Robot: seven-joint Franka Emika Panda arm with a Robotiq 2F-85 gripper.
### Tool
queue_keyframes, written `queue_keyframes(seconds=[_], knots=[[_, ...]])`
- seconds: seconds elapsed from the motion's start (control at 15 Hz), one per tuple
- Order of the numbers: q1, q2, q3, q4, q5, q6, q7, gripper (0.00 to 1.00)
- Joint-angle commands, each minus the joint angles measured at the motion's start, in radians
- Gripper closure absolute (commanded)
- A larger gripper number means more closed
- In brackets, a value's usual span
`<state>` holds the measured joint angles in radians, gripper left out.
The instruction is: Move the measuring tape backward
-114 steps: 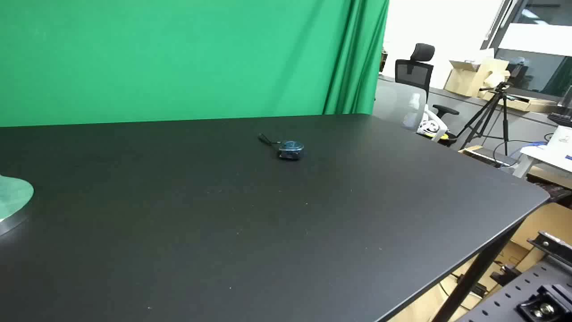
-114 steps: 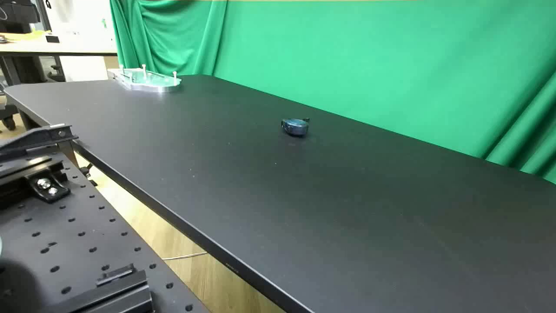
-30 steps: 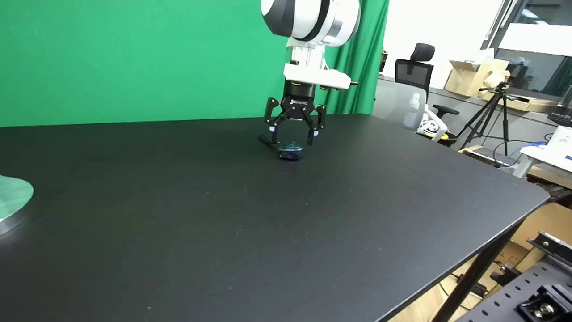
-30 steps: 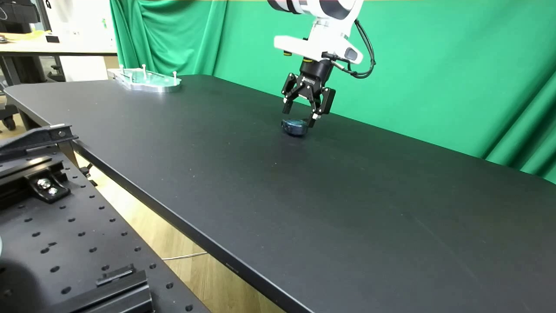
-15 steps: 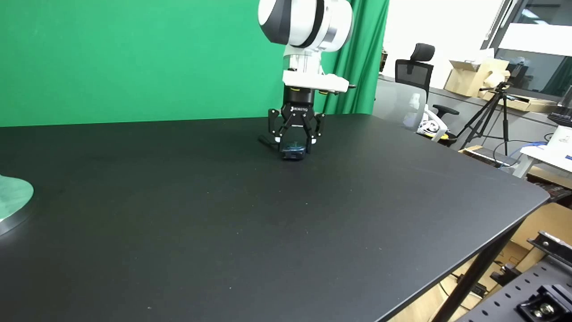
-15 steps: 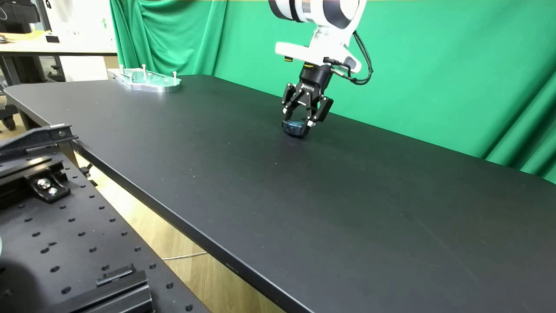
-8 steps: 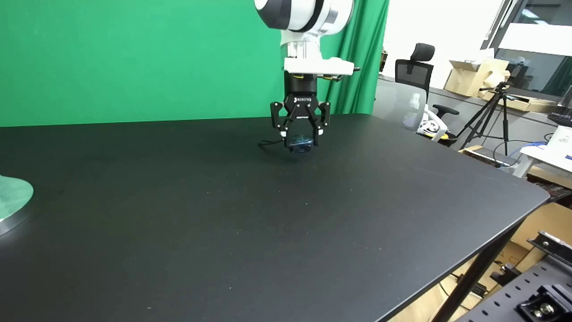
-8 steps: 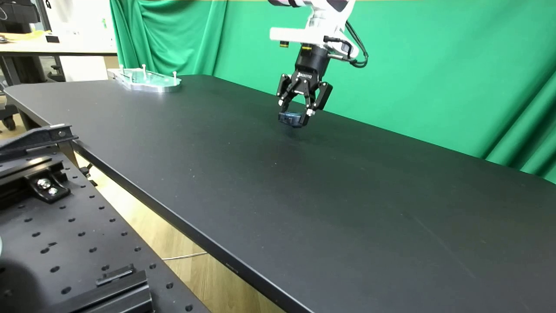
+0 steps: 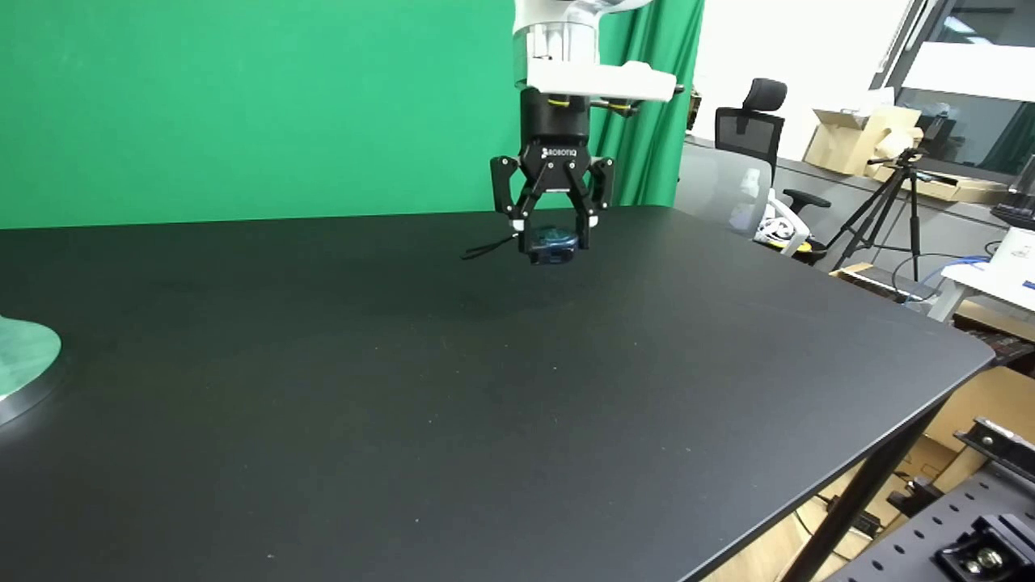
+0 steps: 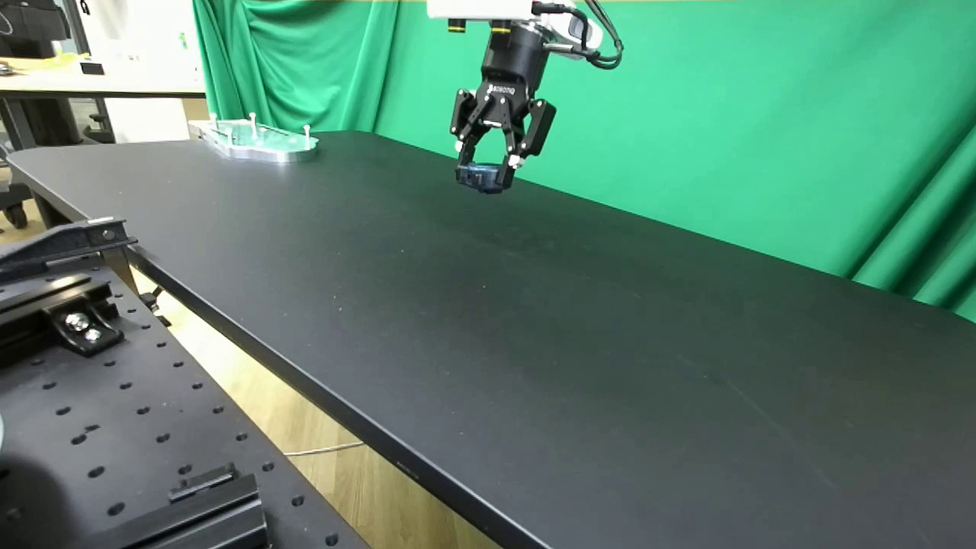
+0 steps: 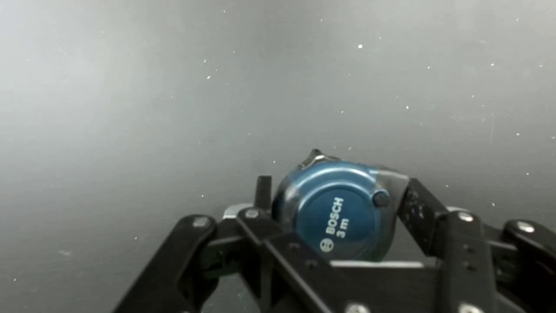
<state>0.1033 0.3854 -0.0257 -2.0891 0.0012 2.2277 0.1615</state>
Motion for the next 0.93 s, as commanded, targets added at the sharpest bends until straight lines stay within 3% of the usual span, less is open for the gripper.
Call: queue_keyframes(seconds=[0.0,0.27,0.87], knots=[[-0.010,-0.088,0.010,-0.184,0.019,0.198,0.049,0.51],[-0.027,-0.105,0.026,-0.292,0.101,0.304,0.034,0.51],[-0.058,-0.100,0.020,-0.385,0.205,0.333,0.046,0.51]])
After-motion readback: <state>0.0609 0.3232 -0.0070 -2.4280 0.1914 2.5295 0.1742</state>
